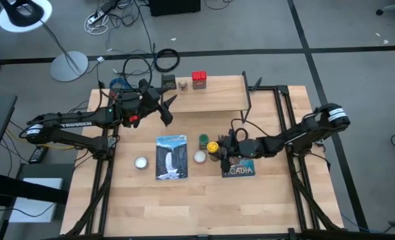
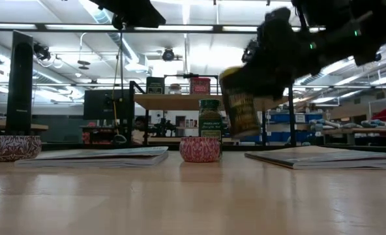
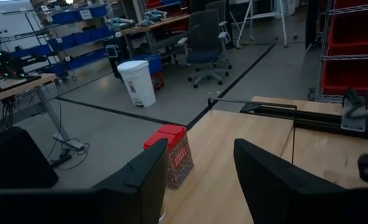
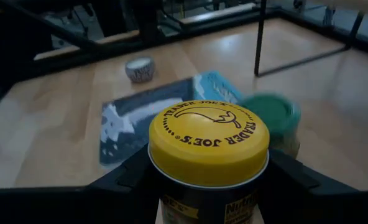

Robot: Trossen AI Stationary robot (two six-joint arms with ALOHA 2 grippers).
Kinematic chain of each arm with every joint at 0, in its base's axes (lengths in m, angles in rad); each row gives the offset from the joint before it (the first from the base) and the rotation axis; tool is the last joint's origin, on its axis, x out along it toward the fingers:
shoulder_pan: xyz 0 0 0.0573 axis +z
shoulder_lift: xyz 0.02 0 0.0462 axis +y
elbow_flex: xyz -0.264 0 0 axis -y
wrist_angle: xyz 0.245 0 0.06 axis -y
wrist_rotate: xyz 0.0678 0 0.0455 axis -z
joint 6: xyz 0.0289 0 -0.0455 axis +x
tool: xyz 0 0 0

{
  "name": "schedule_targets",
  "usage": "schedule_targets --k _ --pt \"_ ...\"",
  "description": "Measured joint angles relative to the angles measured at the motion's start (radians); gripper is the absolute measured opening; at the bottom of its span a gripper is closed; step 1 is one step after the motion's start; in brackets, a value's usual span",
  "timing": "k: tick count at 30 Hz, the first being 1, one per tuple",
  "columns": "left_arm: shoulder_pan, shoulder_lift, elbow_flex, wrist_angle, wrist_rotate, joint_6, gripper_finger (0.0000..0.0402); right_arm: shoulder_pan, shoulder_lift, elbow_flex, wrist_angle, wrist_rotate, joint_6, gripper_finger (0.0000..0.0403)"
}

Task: Shelf spices
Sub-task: Remove the yellow spice from the shelf

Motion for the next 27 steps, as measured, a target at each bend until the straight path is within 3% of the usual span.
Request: schedule_targets --k 8,27 --pt "0.0 0.0 0.0 -0.001 0.0 -0.001 0.0188 -0.013 0.088 -0.033 0.141 -0.017 0.009 0.0201" --pt "0.0 0.0 0.0 -0.001 0.0 -0.001 0.0188 -0.019 0.099 -0.033 0.173 -0.04 0.019 0.0261"
